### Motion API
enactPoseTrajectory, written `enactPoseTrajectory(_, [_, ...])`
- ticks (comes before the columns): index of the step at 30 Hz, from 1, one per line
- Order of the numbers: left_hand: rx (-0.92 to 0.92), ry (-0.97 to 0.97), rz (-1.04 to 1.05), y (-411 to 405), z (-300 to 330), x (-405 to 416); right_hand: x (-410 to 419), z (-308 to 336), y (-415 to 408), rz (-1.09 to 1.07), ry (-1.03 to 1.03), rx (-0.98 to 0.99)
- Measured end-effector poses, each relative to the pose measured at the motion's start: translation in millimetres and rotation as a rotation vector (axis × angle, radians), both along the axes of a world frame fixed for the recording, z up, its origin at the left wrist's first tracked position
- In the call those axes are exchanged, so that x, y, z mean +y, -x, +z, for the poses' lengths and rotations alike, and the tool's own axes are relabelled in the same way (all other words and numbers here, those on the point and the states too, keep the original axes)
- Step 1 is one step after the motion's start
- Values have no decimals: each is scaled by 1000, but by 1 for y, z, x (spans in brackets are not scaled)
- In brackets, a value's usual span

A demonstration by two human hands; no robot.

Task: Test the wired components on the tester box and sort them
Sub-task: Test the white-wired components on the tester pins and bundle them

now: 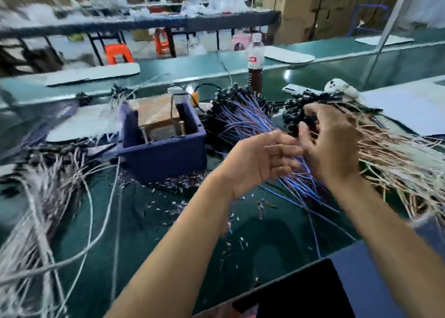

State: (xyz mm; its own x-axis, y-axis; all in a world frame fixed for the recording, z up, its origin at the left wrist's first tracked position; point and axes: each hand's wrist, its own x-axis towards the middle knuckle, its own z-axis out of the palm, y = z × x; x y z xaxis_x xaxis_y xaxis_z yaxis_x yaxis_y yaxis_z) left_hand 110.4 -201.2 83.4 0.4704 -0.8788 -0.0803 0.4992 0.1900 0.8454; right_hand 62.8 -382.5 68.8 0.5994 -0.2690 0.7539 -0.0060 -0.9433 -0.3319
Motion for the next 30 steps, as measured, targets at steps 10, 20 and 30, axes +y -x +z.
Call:
enactPoseTrajectory(10, [-158, -495, 473, -4, -28, 239, 266, -29, -28, 725, -121, 352])
enactPoseTrajectory(20, [-785, -1344, 1153, -50, -26, 284, 367, -47, -82, 528, -241, 773])
enactPoseTrajectory(30, [-1172, -1654, 997, -83, -50, 282, 365, -51, -87, 466, -225, 741])
